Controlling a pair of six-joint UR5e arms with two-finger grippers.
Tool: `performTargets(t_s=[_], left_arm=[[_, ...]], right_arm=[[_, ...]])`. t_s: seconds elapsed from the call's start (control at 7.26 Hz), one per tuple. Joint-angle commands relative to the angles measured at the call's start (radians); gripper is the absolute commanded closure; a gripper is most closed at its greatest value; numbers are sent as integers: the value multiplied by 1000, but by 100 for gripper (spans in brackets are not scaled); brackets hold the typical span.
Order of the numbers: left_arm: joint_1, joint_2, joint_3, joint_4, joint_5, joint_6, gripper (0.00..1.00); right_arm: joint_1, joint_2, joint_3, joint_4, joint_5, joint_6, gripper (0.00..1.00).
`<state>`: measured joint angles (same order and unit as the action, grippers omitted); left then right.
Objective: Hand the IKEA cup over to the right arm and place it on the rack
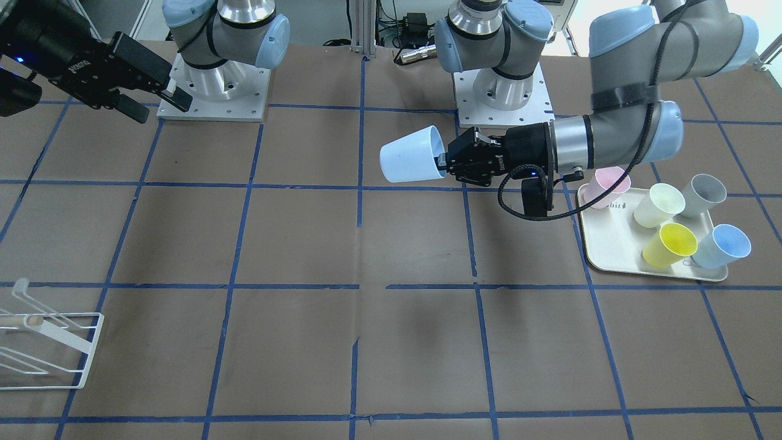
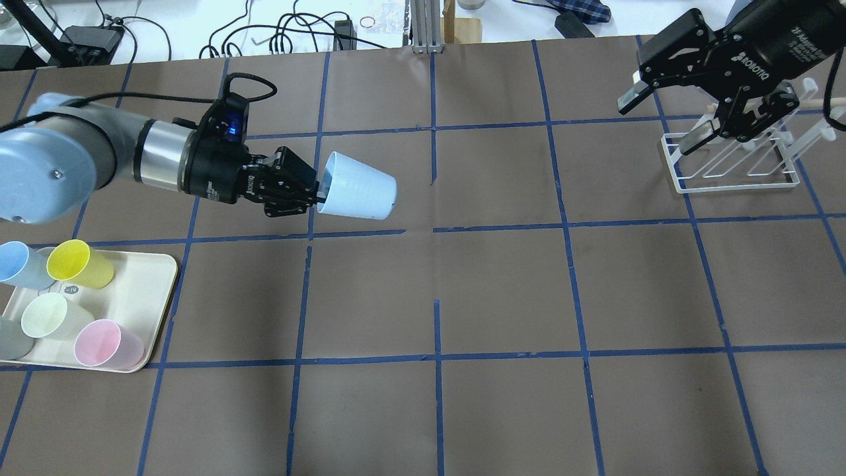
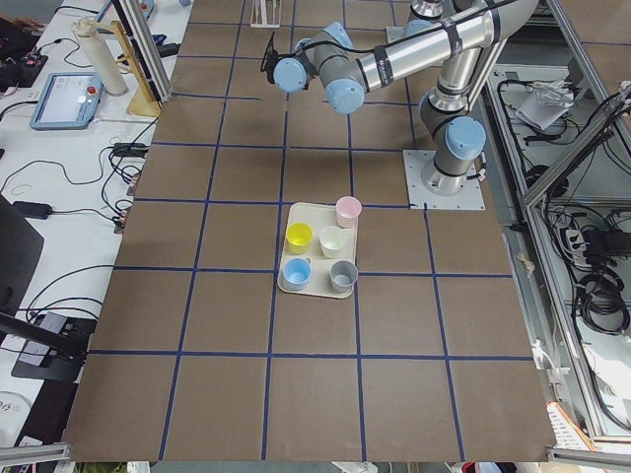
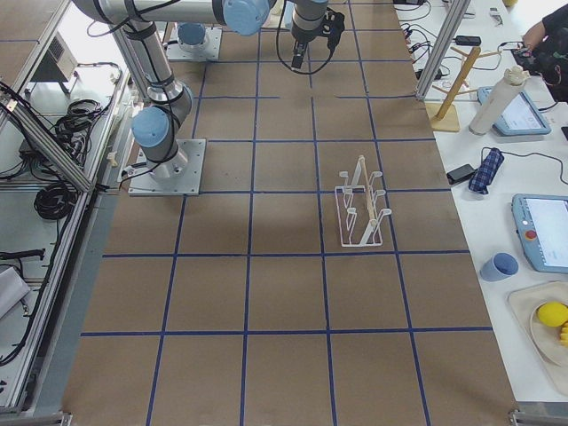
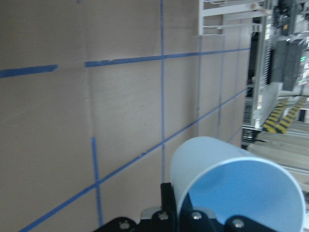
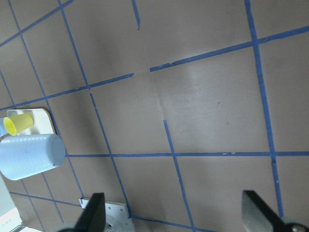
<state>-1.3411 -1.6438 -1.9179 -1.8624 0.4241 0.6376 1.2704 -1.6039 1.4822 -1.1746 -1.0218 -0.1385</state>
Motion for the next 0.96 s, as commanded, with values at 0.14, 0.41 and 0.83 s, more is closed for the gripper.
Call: performTargets(t_s=[0.14,0.41,0.83], left_arm=[[-209,18,-95,-11,-475,-4,100],[-315,12,-96,8,-654,-3,100],[-381,32,-93,8,-705,2,100]], right_arm=[[-22,5,12,114,156,-3,0],[-22,2,12,164,235,31,0],[-22,-1,12,167,346,247,0]])
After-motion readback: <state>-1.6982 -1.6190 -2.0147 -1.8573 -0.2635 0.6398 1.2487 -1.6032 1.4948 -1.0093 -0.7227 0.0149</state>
